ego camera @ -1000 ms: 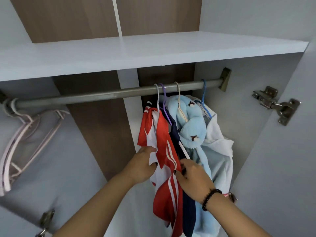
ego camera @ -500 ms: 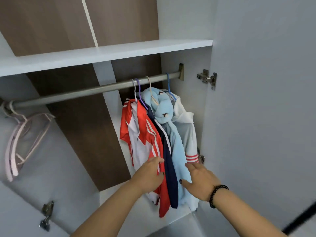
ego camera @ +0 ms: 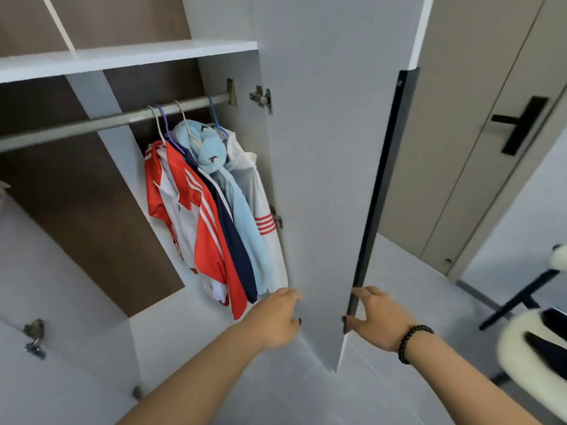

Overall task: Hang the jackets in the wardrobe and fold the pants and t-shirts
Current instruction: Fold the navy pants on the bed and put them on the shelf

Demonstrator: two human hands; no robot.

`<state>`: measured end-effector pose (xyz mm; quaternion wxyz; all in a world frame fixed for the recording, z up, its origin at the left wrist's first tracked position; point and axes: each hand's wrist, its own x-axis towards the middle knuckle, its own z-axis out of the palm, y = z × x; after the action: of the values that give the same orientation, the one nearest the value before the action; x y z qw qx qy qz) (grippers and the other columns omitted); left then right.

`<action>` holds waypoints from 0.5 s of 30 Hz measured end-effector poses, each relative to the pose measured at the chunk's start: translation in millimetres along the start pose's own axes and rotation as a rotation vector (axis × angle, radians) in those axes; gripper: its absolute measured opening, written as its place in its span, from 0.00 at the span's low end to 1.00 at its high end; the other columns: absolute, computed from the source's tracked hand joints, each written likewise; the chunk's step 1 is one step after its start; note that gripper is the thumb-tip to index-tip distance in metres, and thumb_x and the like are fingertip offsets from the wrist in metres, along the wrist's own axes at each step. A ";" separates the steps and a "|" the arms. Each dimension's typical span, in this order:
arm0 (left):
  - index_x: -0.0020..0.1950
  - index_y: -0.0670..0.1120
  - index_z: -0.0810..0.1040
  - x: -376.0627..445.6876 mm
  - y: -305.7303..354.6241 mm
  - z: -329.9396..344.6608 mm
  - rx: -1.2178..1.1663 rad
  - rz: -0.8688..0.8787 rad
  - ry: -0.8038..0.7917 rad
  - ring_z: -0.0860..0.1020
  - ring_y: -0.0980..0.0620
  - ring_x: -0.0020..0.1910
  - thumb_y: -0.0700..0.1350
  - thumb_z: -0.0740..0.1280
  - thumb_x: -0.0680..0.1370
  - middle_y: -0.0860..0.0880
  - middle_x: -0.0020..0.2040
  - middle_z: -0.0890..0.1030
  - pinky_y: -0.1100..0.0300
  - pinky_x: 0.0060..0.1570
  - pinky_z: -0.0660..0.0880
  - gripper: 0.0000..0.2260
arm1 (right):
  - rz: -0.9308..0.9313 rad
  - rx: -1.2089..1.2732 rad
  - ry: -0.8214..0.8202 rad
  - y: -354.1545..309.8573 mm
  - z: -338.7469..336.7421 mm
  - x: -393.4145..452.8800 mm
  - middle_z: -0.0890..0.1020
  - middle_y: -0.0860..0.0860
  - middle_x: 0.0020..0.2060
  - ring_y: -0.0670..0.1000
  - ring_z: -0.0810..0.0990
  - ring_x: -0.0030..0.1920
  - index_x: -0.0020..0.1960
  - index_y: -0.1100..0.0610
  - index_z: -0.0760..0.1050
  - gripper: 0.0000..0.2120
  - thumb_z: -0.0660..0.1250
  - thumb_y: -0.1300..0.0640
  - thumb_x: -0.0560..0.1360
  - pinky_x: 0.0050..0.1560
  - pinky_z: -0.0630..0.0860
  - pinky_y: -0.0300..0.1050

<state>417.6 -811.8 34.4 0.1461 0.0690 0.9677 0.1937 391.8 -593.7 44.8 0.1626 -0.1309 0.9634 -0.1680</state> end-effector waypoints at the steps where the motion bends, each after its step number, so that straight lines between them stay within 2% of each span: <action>1: 0.73 0.48 0.65 0.6 12.8 7.1 0.015 0.016 -0.014 0.68 0.50 0.69 0.46 0.61 0.80 0.51 0.73 0.65 0.56 0.65 0.68 0.21 | 0.023 0.001 0.006 13.5 -1.5 -10.2 0.64 0.50 0.72 0.51 0.68 0.69 0.76 0.55 0.58 0.33 0.62 0.42 0.77 0.67 0.68 0.44; 7: 0.72 0.47 0.66 7.7 105.7 45.2 0.066 0.094 -0.095 0.69 0.47 0.68 0.46 0.61 0.81 0.49 0.73 0.65 0.55 0.66 0.68 0.19 | 0.136 0.032 -0.008 100.8 -11.3 -72.4 0.62 0.50 0.74 0.51 0.67 0.70 0.76 0.55 0.56 0.32 0.58 0.41 0.79 0.68 0.66 0.43; 10: 0.72 0.48 0.66 14.5 159.3 69.7 0.064 0.136 -0.132 0.69 0.47 0.69 0.46 0.60 0.81 0.49 0.73 0.67 0.56 0.66 0.67 0.19 | 0.205 0.071 -0.003 149.3 -18.0 -108.3 0.62 0.51 0.74 0.52 0.69 0.69 0.77 0.56 0.55 0.31 0.53 0.40 0.80 0.63 0.70 0.43; 15: 0.72 0.51 0.65 31.8 252.0 118.3 0.040 0.204 -0.218 0.67 0.50 0.70 0.49 0.61 0.81 0.50 0.73 0.66 0.57 0.67 0.66 0.20 | 0.313 0.078 -0.023 236.7 -22.4 -169.0 0.67 0.52 0.70 0.51 0.72 0.65 0.75 0.57 0.57 0.30 0.53 0.40 0.80 0.63 0.70 0.43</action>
<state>443.5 -533.1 21.4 0.2287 0.1904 0.9377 0.1795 491.3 -320.2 23.6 0.2029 0.0253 0.9629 -0.1763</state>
